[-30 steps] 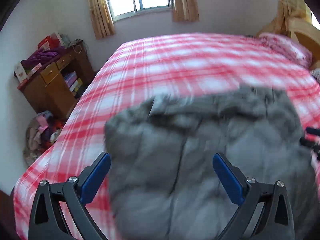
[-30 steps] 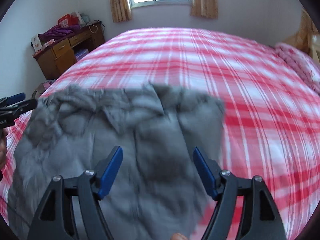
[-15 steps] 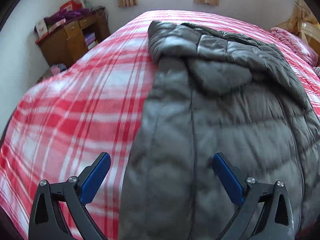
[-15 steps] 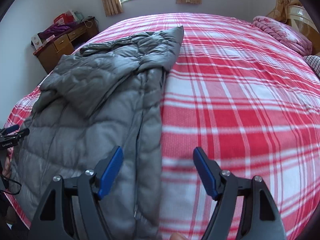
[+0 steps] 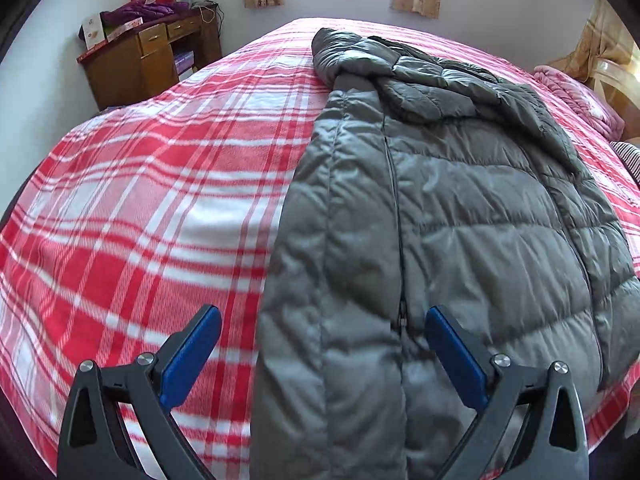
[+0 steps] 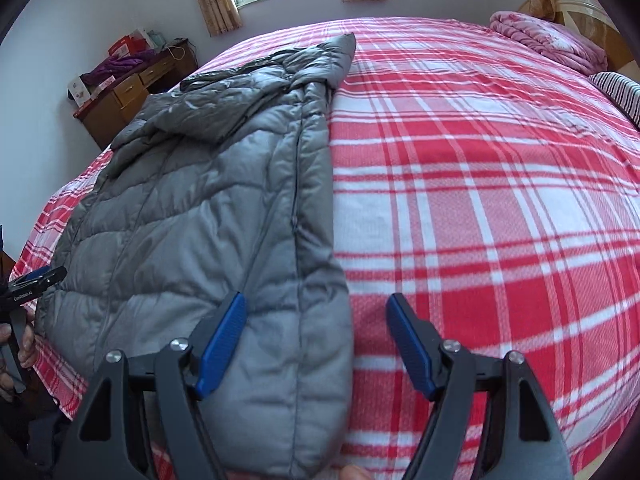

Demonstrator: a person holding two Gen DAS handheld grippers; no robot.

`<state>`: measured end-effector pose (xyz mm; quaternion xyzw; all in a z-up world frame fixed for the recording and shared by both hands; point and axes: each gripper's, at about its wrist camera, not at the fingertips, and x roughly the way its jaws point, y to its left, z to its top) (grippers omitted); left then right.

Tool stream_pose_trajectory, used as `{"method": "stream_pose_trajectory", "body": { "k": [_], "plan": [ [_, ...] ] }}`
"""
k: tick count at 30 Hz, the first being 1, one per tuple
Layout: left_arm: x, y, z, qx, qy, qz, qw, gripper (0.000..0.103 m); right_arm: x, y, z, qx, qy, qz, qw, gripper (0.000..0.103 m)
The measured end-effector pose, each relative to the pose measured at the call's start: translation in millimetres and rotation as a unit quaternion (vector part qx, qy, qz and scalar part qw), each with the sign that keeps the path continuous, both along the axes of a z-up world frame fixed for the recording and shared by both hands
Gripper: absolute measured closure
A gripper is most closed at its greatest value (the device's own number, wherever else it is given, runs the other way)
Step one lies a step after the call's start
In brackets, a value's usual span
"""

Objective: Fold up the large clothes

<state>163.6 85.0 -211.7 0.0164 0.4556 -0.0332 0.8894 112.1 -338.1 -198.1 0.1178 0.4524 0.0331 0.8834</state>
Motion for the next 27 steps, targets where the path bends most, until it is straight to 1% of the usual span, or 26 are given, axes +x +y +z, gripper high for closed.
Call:
{"method": "stream_pose_trajectory", "body": {
  "k": [3,4,5,6,7,8,9,10,11,12,13,14,15,16,17,18,19,20,21,22,23,26,27],
  "plan": [
    [-6,4,-3,-0.006,0.003,0.002,1.0,0.001,-9,2,-1,0.01,-0.001,0.002,1.0,0.027],
    [-8,4,-5,-0.015,0.005,0.001,0.9999,0.001,-12,3,-1,0.011,-0.001,0.003,1.0,0.027],
    [-9,5,-6,-0.022,0.008,-0.002,0.9997,0.001,-15,4,-2,0.012,-0.001,0.004,1.0,0.029],
    [-11,5,-8,-0.03,0.013,-0.005,0.9995,0.001,-17,5,-2,0.015,-0.001,0.006,1.0,0.036],
    [-12,4,-9,-0.037,0.015,-0.009,0.9992,0.008,-19,6,-3,0.022,0.0,0.01,1.0,0.04],
    [-13,3,-9,-0.044,0.016,-0.017,0.9987,0.018,-20,6,-4,0.031,0.001,0.015,0.999,0.05],
    [-15,0,-8,-0.041,0.014,-0.025,0.9988,0.031,-21,7,-5,0.045,0.003,0.022,0.999,0.06],
    [-17,-2,-6,-0.036,0.01,-0.031,0.9988,0.048,-22,7,-5,0.054,0.004,0.027,0.998,0.065],
    [-19,-7,-3,-0.043,0.01,-0.056,0.9975,0.062,-23,8,-5,0.063,0.005,0.034,0.997,0.077],
    [-20,-9,0,-0.052,0.012,-0.068,0.9962,0.081,-25,9,-4,0.07,0.001,0.039,0.997,0.084],
    [-22,-11,4,-0.049,0.006,-0.07,0.9963,0.086,-26,11,-1,0.069,-0.005,0.041,0.997,0.086],
    [-26,-13,12,-0.04,-0.007,-0.072,0.9966,0.088,-28,13,4,0.062,-0.013,0.044,0.997,0.089],
    [-29,-13,19,-0.041,-0.018,-0.077,0.996,0.091,-30,15,8,0.059,-0.02,0.047,0.997,0.09],
    [-35,-12,31,-0.045,-0.034,-0.081,0.9951,0.092,-33,16,15,0.059,-0.033,0.051,0.996,0.09],
    [-41,-9,50,-0.056,-0.053,-0.086,0.9933,0.092,-35,16,22,0.06,-0.044,0.052,0.996,0.091],
    [-46,-7,61,-0.064,-0.064,-0.091,0.9917,0.093,-39,14,33,0.06,-0.059,0.052,0.995,0.092],
    [-55,-3,79,-0.076,-0.082,-0.098,0.9889,0.093,-42,13,43,0.061,-0.072,0.05,0.994,0.092],
    [-66,2,105,-0.092,-0.108,-0.105,0.9844,0.093,-47,10,57,0.065,-0.087,0.049,0.993,0.092],
    [-75,7,125,-0.106,-0.127,-0.111,0.98,0.093,-53,6,73,0.072,-0.106,0.048,0.991,0.092],
    [-80,9,139,-0.113,-0.14,-0.114,0.977,0.093,-60,3,87,0.075,-0.122,0.049,0.988,0.092],
    [-91,14,161,-0.121,-0.163,-0.116,0.9723,0.093,-70,0,109,0.076,-0.147,0.049,0.985,0.092],
    [-102,20,198,-0.133,-0.199,-0.126,0.9628,0.093,-88,-5,154,0.069,-0.203,0.052,0.975,0.092],
    [-100,21,205,-0.136,-0.204,-0.127,0.9611,0.093,-95,-6,169,0.066,-0.224,0.053,0.971,0.092]
  ]
}}
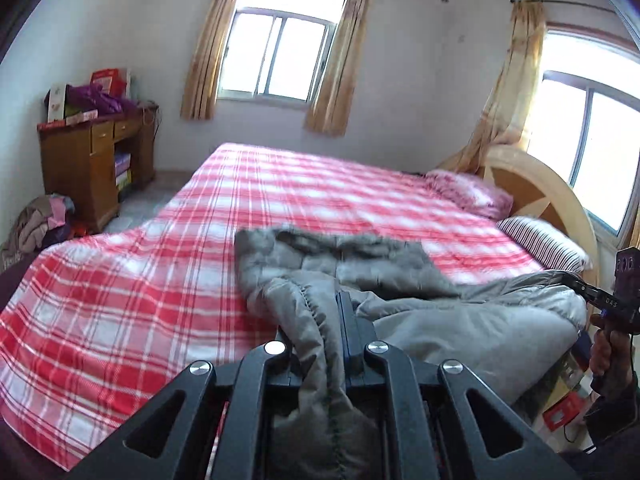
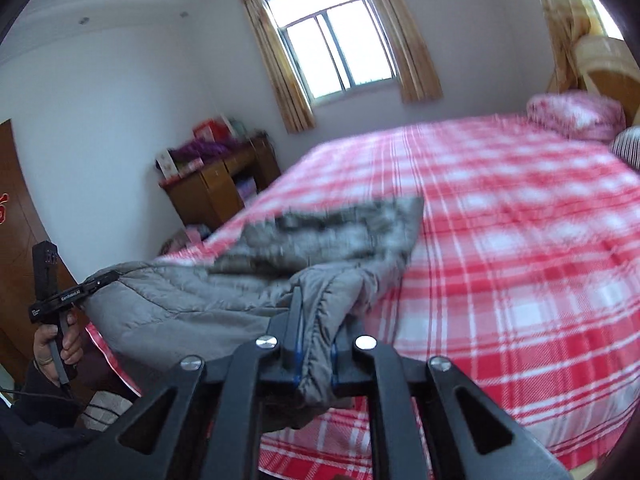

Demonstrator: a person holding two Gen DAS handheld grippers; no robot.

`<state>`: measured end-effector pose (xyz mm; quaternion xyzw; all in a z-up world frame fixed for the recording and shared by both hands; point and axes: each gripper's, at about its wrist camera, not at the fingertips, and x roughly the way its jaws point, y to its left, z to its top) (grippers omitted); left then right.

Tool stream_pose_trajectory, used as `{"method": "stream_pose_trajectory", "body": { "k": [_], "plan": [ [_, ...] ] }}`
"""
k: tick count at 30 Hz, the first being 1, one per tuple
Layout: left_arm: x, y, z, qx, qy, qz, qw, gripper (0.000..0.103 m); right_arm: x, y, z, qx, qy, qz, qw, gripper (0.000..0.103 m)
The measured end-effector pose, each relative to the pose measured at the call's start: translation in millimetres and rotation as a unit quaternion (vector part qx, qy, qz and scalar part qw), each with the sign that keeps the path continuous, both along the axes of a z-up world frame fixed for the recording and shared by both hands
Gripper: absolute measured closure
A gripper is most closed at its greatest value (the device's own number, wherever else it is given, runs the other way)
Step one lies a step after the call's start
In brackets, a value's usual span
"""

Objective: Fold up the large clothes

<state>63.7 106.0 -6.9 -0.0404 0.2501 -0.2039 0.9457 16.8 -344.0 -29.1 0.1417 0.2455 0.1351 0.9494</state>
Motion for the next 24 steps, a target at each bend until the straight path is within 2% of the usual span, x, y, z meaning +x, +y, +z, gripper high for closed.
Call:
{"method": "stream_pose_trajectory", "body": {
  "k": [3,5,10,12,13,18,21,24],
  "plan": [
    [24,-5,8,0.011,-0.009,-0.005,0.9999,0.093,1,-1,27,0.004,-0.04,-0.002,0.999,0.092],
    [62,-9,3,0.015,0.001,-0.004,0.9999,0.093,21,-5,30,0.0,-0.049,-0.007,0.999,0.092],
    [156,-20,-18,0.015,0.032,0.01,0.9993,0.093,122,-25,13,0.01,-0.029,-0.037,0.999,0.092],
    [183,-24,-26,0.021,0.034,0.012,0.9991,0.093,164,-30,4,0.01,-0.015,-0.05,0.999,0.092],
    [197,-27,-30,0.022,0.04,0.011,0.9989,0.09,184,-35,0,0.008,-0.006,-0.055,0.998,0.092],
    [283,-34,-63,0.029,0.111,0.03,0.993,0.087,271,-50,-25,0.006,0.033,-0.072,0.997,0.092],
    [328,-27,-81,0.005,0.162,0.042,0.9859,0.084,312,-53,-42,-0.002,0.054,-0.083,0.995,0.092],
    [357,-21,-95,-0.017,0.196,0.05,0.9792,0.08,351,-59,-64,0.014,0.084,-0.083,0.993,0.092]
  ]
}}
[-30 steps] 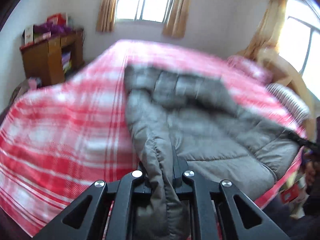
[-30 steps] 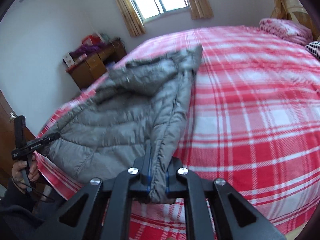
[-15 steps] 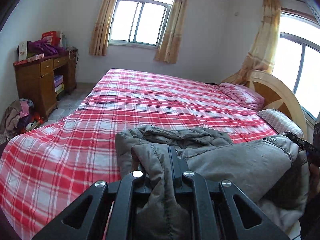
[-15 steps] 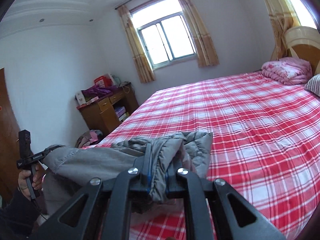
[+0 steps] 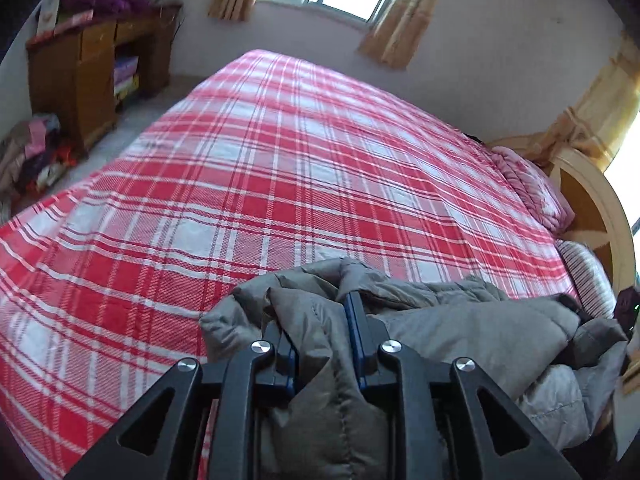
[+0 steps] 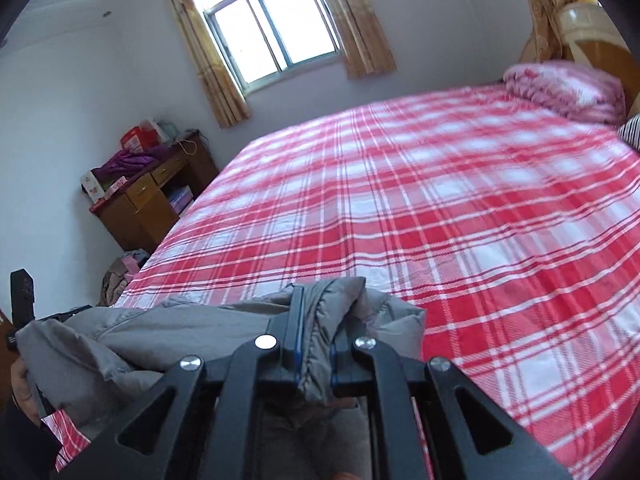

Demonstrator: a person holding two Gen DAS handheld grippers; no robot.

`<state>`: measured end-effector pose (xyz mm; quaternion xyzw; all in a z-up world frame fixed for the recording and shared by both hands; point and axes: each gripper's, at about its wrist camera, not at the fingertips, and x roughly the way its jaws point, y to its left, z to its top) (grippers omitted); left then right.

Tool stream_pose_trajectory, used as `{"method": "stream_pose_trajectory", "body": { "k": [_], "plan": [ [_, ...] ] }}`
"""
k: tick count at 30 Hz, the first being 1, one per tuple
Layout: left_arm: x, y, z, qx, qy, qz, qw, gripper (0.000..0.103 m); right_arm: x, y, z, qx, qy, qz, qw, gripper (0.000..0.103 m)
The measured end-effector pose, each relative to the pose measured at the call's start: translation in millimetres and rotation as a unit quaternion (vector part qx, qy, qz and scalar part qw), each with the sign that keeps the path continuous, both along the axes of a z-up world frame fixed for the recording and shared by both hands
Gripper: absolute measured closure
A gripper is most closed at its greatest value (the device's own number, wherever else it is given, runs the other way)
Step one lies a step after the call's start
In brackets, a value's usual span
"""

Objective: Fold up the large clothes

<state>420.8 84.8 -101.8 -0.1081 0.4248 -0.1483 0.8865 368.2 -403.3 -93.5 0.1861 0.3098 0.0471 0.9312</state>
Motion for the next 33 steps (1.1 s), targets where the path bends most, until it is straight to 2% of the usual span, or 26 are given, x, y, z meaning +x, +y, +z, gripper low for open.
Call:
{"method": "stream_pose_trajectory", "body": {
  "k": [3,6,8,10,13,14,15,16,18,21,24,25,27,29,30,31,33],
  "plan": [
    [18,-1,-4,-0.013,0.021,0.003,0.9997,0.075,27,0,-17,-0.013,0.014,0.001,1.0,0.092],
    [28,5,-5,-0.031,0.024,0.005,0.9992,0.069,49,-7,-36,0.006,0.033,0.004,0.999,0.091],
    [30,9,-1,-0.031,0.018,0.016,0.9992,0.058,63,-15,-49,0.033,0.043,0.008,0.999,0.09],
    [31,19,6,-0.024,-0.006,0.045,0.9987,0.03,74,-19,-56,0.04,0.052,0.006,0.998,0.09],
    [22,40,17,-0.036,-0.059,0.086,0.9939,0.016,83,-19,-67,0.048,0.061,0.007,0.997,0.082],
    [19,41,16,-0.029,-0.063,0.095,0.9931,0.016,85,-20,-69,0.052,0.061,0.01,0.997,0.074],
    [18,41,15,-0.018,-0.061,0.1,0.9929,0.015,85,-20,-69,0.056,0.058,0.01,0.997,0.061],
    [18,37,12,0.002,-0.056,0.115,0.9918,0.015,88,-20,-68,0.06,0.054,0.01,0.997,0.054],
    [14,30,8,0.018,-0.056,0.131,0.9896,0.015,91,-20,-60,0.053,0.046,-0.003,0.998,0.036],
    [9,21,11,0.031,-0.064,0.149,0.9862,0.015,94,-23,-48,0.034,0.042,-0.041,0.998,0.035],
    [-5,5,26,0.072,-0.089,0.178,0.9774,0.015,90,-17,-31,-0.028,0.039,-0.075,0.996,0.033],
    [-11,0,32,0.094,-0.103,0.19,0.972,0.015,84,-12,-22,-0.054,0.03,-0.082,0.995,0.03],
    [-23,-8,41,0.13,-0.132,0.211,0.9598,0.015,70,-5,-8,-0.085,0.005,-0.086,0.993,0.016],
    [-39,-19,52,0.166,-0.17,0.229,0.944,0.015,60,-2,2,-0.105,-0.016,-0.096,0.99,0.01],
    [-46,-26,55,0.172,-0.19,0.223,0.9404,0.014,54,1,6,-0.111,-0.027,-0.1,0.988,0.01],
    [-48,-31,55,0.174,-0.198,0.213,0.9408,0.009,53,3,8,-0.109,-0.032,-0.097,0.989,0.01],
    [-45,-51,46,0.197,-0.191,0.176,0.9454,0.008,56,14,4,-0.098,-0.017,-0.063,0.993,0.01]
  ]
}}
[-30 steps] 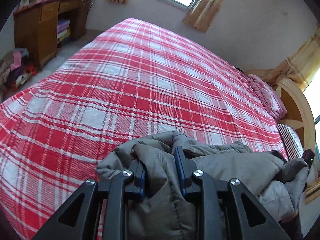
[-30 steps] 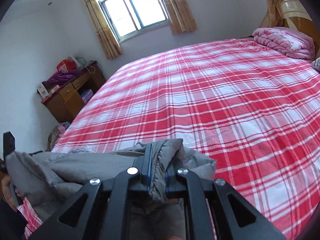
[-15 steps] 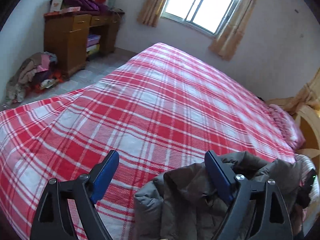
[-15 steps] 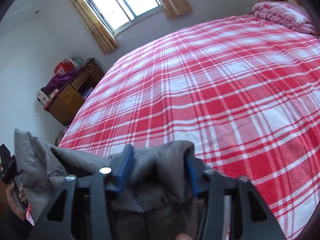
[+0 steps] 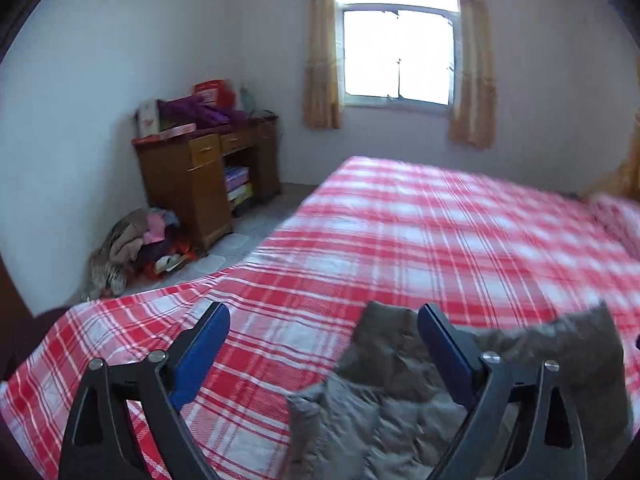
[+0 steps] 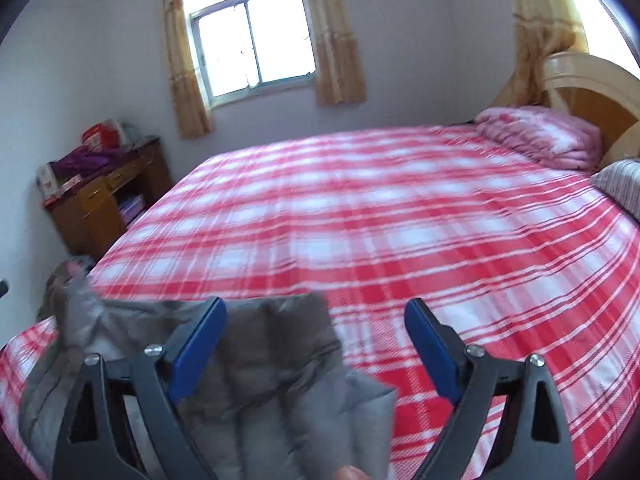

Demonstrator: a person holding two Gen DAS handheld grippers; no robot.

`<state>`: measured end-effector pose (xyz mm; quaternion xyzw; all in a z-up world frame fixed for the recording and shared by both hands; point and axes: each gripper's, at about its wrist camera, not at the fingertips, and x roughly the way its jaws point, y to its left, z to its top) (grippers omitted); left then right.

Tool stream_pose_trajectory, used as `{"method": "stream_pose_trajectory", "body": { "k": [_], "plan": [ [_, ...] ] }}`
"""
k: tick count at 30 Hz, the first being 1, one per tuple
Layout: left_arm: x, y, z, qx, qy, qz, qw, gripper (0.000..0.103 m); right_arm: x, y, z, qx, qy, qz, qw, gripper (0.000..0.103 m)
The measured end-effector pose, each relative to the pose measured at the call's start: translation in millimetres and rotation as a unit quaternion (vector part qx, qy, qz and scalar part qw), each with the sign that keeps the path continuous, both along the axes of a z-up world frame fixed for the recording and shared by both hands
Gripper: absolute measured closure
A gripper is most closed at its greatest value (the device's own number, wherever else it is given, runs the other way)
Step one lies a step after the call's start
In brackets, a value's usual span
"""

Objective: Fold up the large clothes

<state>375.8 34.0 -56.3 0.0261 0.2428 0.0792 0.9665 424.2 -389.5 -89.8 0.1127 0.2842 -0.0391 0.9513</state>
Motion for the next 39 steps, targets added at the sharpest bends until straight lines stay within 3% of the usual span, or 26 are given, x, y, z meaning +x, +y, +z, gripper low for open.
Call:
{"method": "stream_pose_trajectory", "body": {
  "k": [3,4,6,7,8,9,11,13,14,17,24,27,30,34,35,36,39],
  "plan": [
    [13,-40,-31,0.065,0.052,-0.049,0.9953,0.007,19,38,-20,-0.029,0.054,0.061,0.996,0.01],
    [21,-56,-51,0.111,0.072,-0.062,0.9892,0.007,26,49,-28,-0.04,0.071,0.073,0.994,0.01],
    [33,-66,-78,0.179,0.091,-0.04,0.9788,0.007,43,72,-49,-0.076,0.12,0.098,0.985,0.015],
    [44,-61,-99,0.212,0.103,-0.005,0.9718,0.007,47,77,-57,-0.094,0.134,0.094,0.982,0.015],
    [52,-53,-112,0.221,0.117,0.018,0.968,0.007,51,76,-66,-0.108,0.141,0.084,0.98,0.016],
    [61,-39,-121,0.209,0.133,0.039,0.9681,0.005,54,72,-72,-0.117,0.143,0.069,0.98,0.016],
    [69,-3,-126,0.122,0.143,0.062,0.9803,0.001,58,52,-79,-0.116,0.139,0.024,0.983,0.016],
    [74,22,-130,0.046,0.15,0.067,0.9853,0.001,63,26,-85,-0.096,0.138,-0.021,0.986,0.015],
    [76,27,-132,0.034,0.152,0.065,0.9857,0.001,66,16,-90,-0.08,0.14,-0.036,0.986,0.012],
    [75,16,-135,0.071,0.141,0.061,0.9855,0.001,75,-2,-106,-0.028,0.152,-0.032,0.987,0.01],
    [69,3,-137,0.077,0.138,0.058,0.9857,0.001,76,3,-116,-0.037,0.15,-0.03,0.988,0.007],
    [71,-2,-127,0.1,0.151,0.068,0.9811,0.001,78,5,-116,-0.037,0.16,-0.026,0.986,0.007],
    [48,-9,-86,0.097,0.103,0.072,0.9874,0.001,67,8,-93,-0.056,0.153,-0.033,0.986,0.007],
    [35,-45,-56,0.087,0.073,0.042,0.9927,0.001,34,27,-35,-0.046,0.069,-0.044,0.996,0.007],
    [36,-55,-57,0.088,0.074,0.035,0.9927,0.001,29,38,-25,-0.041,0.053,-0.035,0.997,0.012],
    [36,-64,-61,0.091,0.072,0.027,0.9928,0.001,24,53,-18,-0.036,0.039,-0.02,0.998,0.024],
    [47,-80,-80,0.12,0.069,0.029,0.9899,0.001,27,101,-26,-0.047,0.046,0.034,0.997,0.035]
  ]
}}
